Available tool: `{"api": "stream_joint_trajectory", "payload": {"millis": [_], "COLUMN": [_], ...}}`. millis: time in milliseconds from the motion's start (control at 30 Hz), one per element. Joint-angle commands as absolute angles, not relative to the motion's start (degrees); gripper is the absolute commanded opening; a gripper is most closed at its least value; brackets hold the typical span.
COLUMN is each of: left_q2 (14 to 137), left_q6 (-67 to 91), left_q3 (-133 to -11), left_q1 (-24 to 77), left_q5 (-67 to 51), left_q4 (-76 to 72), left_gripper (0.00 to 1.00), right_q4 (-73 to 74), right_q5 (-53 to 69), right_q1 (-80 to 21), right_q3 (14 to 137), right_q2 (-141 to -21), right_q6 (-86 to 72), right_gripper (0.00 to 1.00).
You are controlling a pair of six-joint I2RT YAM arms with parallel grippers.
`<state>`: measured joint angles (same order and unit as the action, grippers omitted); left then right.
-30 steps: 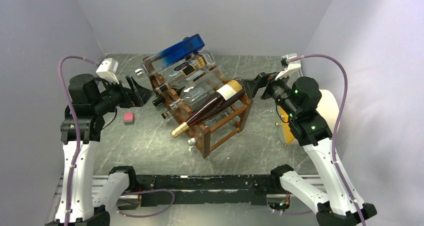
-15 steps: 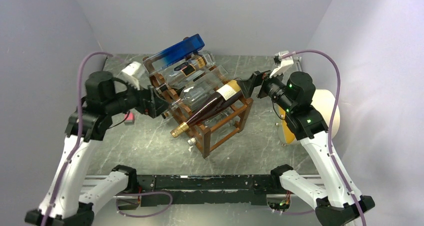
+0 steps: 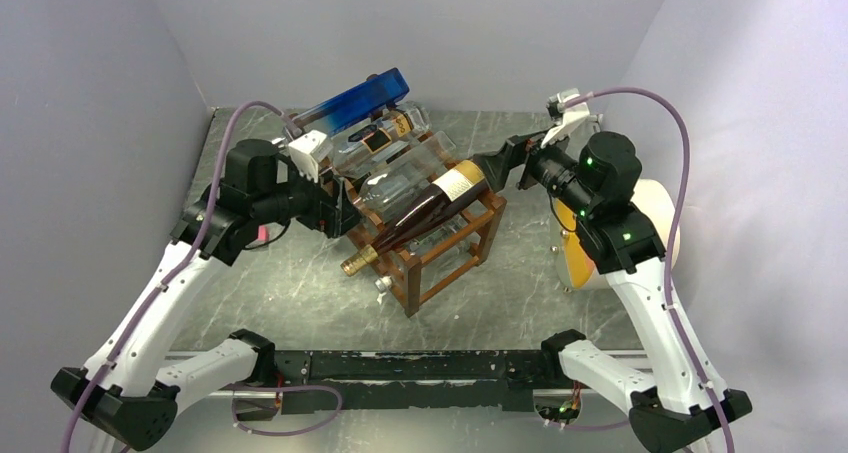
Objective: Take the wine bottle off the wine rack
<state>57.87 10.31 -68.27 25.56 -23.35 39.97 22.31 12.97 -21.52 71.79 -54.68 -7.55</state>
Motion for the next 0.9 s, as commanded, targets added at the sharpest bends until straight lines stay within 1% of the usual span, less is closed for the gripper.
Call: {"api": "stream_joint_trajectory", "payload": {"millis": [0,167,333,467,533,600,867], "left_q2": [57.27,58.18,58.19,58.32,58.08,57.85,57.12], "left_q6": [12.51,15.07,18.37,19.59,20.30,20.48,24.58], "left_q3": [-64.92,-62.98,-59.60,-58.65,-58.03,-57.39,-56.56], "left_q1": [25.83,25.84,25.84,25.82,25.84,25.84,25.83], "left_q5": [-19.75,-23.25,-26.24,-26.51,-26.80,-27.61,-27.83], "left_q4": [36.06,31.94,27.21,26.37,25.77,24.87,25.99], "left_gripper": [0.98,0.99,0.97,0.94,0.90,0.85,0.86], "right_q4": [24.06,25.95,25.34,26.28,26.40,26.21,24.45], "right_q5": [19.91,21.07,17.18,14.29,14.62,15.83,20.25], "right_q1": [-21.88,-22.99,-27.45,-30.53,-31.12,-31.84,-34.16], "right_q3": [75.07,80.52,84.92,88.94,90.47,91.10,90.15], "right_q2": [-57.04,-63.23,-69.09,-73.07,-74.52,-75.42,-76.60], "right_q6": [-3.25,-1.02,1.35,3.47,3.71,4.52,15.79], "right_gripper": [1.00,1.00,1.00,1.00,1.00,1.00,1.00]}}
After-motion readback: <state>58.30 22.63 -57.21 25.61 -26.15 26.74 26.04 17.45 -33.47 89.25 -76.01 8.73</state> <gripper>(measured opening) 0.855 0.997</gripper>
